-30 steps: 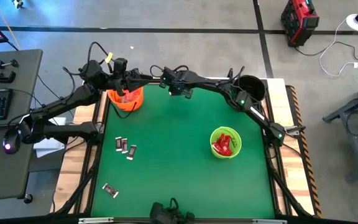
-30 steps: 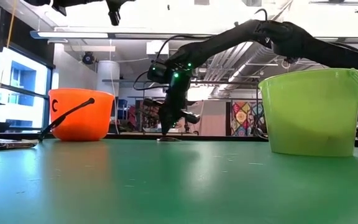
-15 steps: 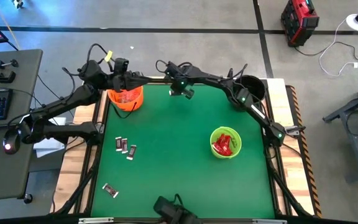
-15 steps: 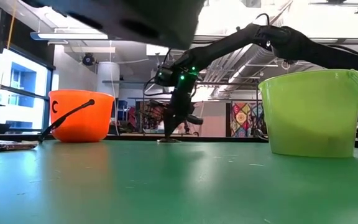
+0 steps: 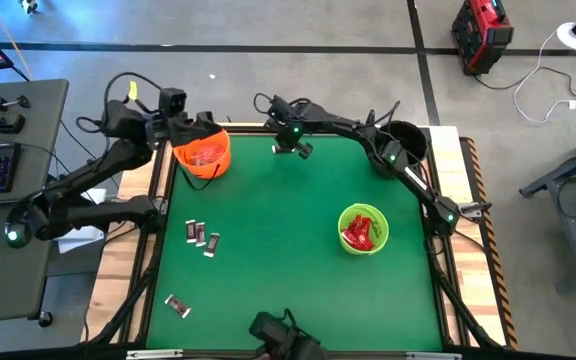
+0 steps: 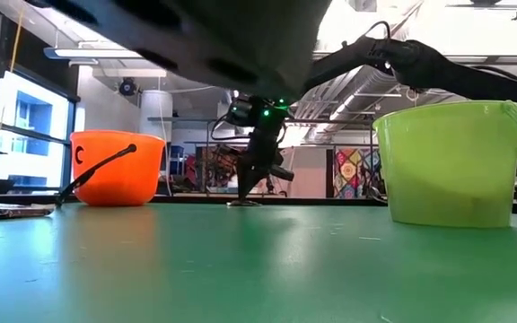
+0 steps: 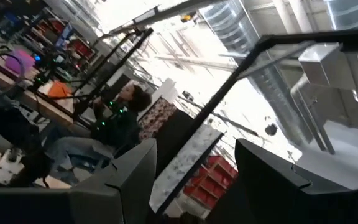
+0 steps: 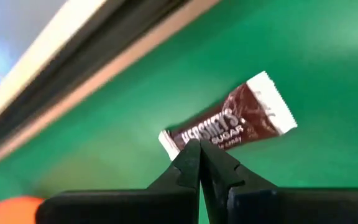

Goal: Sort candy by brand, put in halloween buckets
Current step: Put the brown chocolate bar into the black bucket

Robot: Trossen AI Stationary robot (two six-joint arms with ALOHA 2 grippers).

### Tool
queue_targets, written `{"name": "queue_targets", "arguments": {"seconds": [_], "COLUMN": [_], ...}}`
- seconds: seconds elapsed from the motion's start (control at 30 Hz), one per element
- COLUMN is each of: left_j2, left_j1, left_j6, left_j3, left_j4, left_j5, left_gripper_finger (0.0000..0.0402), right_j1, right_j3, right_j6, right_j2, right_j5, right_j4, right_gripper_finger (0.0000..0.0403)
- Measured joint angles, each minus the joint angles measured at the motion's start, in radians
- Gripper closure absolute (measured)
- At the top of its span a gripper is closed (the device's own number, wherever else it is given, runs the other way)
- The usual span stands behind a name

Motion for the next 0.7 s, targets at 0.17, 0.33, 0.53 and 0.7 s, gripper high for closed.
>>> {"name": "queue_targets", "arguments": {"seconds": [0.17,0.33,0.53,0.7], "left_j2": [-0.033,-0.057,-0.061,-0.051], "left_j1": [0.022,0.039,0.061,0.071], "left_j6": [-0.004,-0.007,0.069,0.270], "left_j3": [0.000,0.000,0.000,0.000], "left_j4": [0.000,-0.001,-0.027,-0.265], "left_j5": [0.065,0.073,0.084,0.059], "left_gripper_finger": [0.0195,0.0195,0.0195,0.0195], "right_j1": [-0.006,-0.006,-0.012,-0.022], "right_j3": [0.000,-0.001,0.001,0.000], "right_j6": [0.001,-0.050,-0.334,-0.566], "right_j2": [0.000,-0.023,-0.119,-0.260], "right_j5": [-0.038,-0.022,0.005,0.115], "right_j4": [-0.002,-0.096,-0.196,-0.345], "right_gripper_finger": [0.0403,0.0403,0.0403,0.0403]}}
